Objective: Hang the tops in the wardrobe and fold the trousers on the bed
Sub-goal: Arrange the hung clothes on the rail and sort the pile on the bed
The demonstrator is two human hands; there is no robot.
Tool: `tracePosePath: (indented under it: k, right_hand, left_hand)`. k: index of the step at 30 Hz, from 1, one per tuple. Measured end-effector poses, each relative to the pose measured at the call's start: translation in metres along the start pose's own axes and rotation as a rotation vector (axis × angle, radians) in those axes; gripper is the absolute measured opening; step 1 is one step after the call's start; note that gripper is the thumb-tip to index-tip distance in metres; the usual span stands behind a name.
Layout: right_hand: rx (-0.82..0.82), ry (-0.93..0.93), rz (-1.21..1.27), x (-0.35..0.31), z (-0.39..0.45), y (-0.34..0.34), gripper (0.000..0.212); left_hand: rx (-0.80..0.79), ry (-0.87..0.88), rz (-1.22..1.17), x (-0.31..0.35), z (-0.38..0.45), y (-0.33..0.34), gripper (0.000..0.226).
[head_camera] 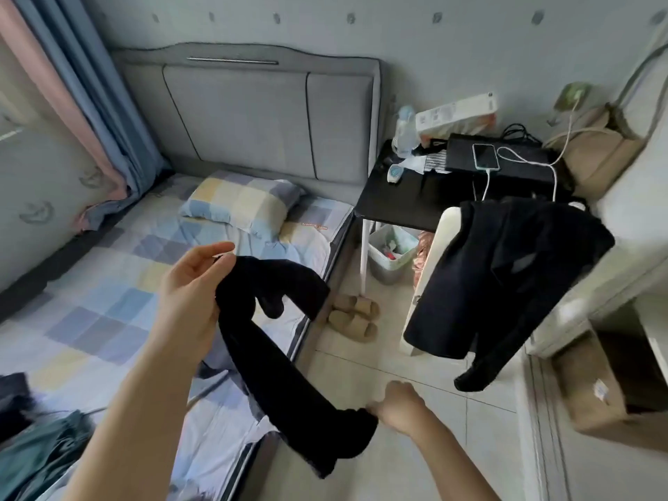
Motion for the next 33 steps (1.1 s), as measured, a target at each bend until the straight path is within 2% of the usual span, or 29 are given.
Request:
tracePosePath:
  k: [1,3,5,6,8,10,11,14,19,21,23,25,26,29,31,33]
  right_hand:
    - [0.127,0.012,-0.037,0.005,0.007,-0.008,0.05]
    - [0.291,-0.044,0.1,0.009,0.018,-0.024,0.086]
    - [0.394,-0.127,0.176,0.007,0.028,-0.038,0.103]
    - [0.408,-0.13,0.146,0.007,0.035,-0.042,0.104]
    - [0.377,-0.112,0.068,0.007,0.046,-0.048,0.084]
    - [0.339,-0.108,0.095,0.01,0.048,-0.051,0.029]
    - [0.337,-0.123,0.191,0.014,0.047,-0.051,0.015]
    - [0.367,-0.222,0.459,0.03,0.04,-0.056,0.032]
    - [0.512,-0.169,0.653,0.05,0.024,-0.105,0.037]
    - [0.509,-0.184,0.753,0.05,0.018,-0.127,0.038]
    - [0.511,-0.151,0.902,0.044,0.013,-0.148,0.032]
    - [0.494,-0.114,1.095,0.033,0.01,-0.168,0.022]
    - [0.48,-0.096,1.195,0.027,0.009,-0.177,0.025]
    - [0.469,-0.039,1.37,0.017,0.005,-0.199,0.034]
    - [0.5,0.017,1.456,0.019,0.0,-0.21,0.036]
    - [0.569,0.055,1.508,0.021,-0.01,-0.218,0.031]
  left_hand:
    - [-0.035,0.014,0.017,0.005,-0.004,0.011,0.012]
    - [-0.103,0.022,0.045,0.008,-0.007,0.032,0.013]
    - [-0.178,0.013,0.053,0.009,-0.009,0.048,0.011]
    - [-0.209,0.011,0.043,0.009,-0.01,0.054,0.011]
    - [-0.247,0.003,0.01,0.008,-0.006,0.062,0.013]
    - [-0.251,0.004,0.004,0.005,0.002,0.066,0.014]
    - [-0.24,0.004,0.009,0.004,0.007,0.067,0.015]
    - [-0.193,0.021,0.05,-0.004,0.036,0.063,0.014]
    - [-0.078,0.008,0.121,-0.036,0.101,0.056,0.02]
    - [-0.072,-0.031,0.162,-0.054,0.127,0.065,0.025]
    - [-0.133,-0.079,0.215,-0.075,0.146,0.082,0.026]
    - [-0.297,-0.14,0.329,-0.092,0.154,0.109,0.027]
    - [-0.414,-0.161,0.417,-0.1,0.156,0.126,0.028]
    - [-0.911,-0.244,0.616,-0.115,0.135,0.173,0.046]
    - [-1.23,-0.346,0.613,-0.119,0.112,0.199,0.056]
    - [-1.413,-0.349,0.544,-0.12,0.092,0.22,0.059]
Point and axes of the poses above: each hand's wrist, its own z-axis towards the middle knuckle, its own y-axis out of the palm, x = y × z, the point moved 3 cm from there along z, towards the middle knuckle, and after that the axes turned 10 degrees about -z, right-handed, at the moved point
